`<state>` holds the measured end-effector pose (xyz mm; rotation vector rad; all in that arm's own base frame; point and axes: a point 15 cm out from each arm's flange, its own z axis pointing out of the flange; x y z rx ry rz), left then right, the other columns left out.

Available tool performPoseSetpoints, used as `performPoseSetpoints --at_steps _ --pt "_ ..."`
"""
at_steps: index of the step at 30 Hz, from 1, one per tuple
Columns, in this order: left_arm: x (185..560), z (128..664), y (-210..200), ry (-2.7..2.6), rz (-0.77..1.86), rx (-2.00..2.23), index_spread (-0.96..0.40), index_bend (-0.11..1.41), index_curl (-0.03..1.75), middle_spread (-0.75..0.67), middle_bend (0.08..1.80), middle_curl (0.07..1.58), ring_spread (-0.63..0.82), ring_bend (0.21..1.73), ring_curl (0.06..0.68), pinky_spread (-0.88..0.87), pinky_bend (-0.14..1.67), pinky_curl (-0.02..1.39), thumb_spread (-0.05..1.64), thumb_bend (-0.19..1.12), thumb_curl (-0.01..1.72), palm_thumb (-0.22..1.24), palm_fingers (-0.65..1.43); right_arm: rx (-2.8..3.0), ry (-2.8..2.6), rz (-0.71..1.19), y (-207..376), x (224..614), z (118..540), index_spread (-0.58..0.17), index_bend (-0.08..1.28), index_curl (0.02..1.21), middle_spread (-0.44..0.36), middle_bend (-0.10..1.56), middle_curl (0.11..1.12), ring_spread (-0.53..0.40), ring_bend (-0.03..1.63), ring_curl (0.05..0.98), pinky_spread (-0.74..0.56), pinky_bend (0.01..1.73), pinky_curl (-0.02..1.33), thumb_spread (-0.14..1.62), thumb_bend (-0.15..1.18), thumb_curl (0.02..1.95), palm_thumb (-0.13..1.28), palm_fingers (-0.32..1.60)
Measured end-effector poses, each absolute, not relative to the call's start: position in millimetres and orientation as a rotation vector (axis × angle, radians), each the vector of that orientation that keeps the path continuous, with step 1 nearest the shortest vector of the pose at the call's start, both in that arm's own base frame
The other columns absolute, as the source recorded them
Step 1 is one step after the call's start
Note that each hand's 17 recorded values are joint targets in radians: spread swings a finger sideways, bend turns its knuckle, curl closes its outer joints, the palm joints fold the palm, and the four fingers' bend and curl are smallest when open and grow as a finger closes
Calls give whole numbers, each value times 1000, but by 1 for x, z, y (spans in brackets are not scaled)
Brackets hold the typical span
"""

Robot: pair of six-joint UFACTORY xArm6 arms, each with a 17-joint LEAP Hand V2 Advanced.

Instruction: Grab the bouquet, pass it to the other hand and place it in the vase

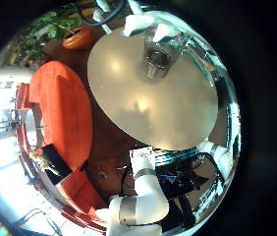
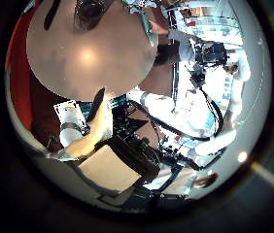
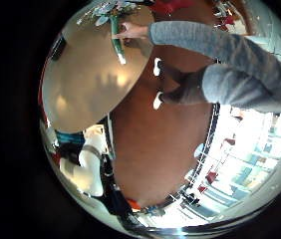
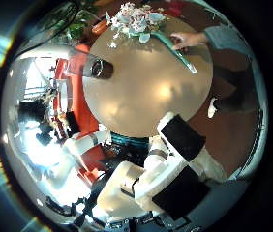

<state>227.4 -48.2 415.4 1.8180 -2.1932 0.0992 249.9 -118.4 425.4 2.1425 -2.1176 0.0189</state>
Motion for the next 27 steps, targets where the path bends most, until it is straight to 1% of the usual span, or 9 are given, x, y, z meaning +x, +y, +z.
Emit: performPoseSetpoints --at_steps 11,17,20,23,27 --pt "211 420 -51 -2174 90 1811 -9 181 377 301 212 359 510 438 205 494 182 251 1100 -22 371 494 195 2144 -2124 38 -121 249 431 -471 165 286 -73 194 336 128 462 216 368 376 279 1329 -12 314 630 208" --pt "208 418 -60 -2210 74 1757 -10 181 377 301 211 360 510 439 204 494 182 251 1099 -22 371 494 195 2128 -2144 42 -126 251 434 -453 146 271 -82 229 347 114 488 222 371 377 278 1318 -15 312 612 265" --pt "208 419 -70 -2230 82 1727 -10 182 377 311 205 360 510 441 204 494 183 252 1099 -22 371 494 194 2095 -2186 58 -139 263 437 -438 149 267 -71 243 354 102 506 227 370 389 280 1313 -17 312 604 286" --pt "208 419 -91 -2252 96 1677 -5 183 378 321 197 357 510 443 204 494 184 253 1099 -22 372 494 192 2047 -2244 48 -155 277 436 -412 150 262 -65 246 355 95 542 234 368 403 281 1301 -23 309 573 316" --pt "208 422 -118 -2307 90 1597 1 182 379 326 197 356 510 444 204 494 183 254 1099 -22 372 494 192 1992 -2368 -6 -159 307 436 -350 151 260 -51 259 358 60 620 245 346 425 278 1247 -35 305 495 403"
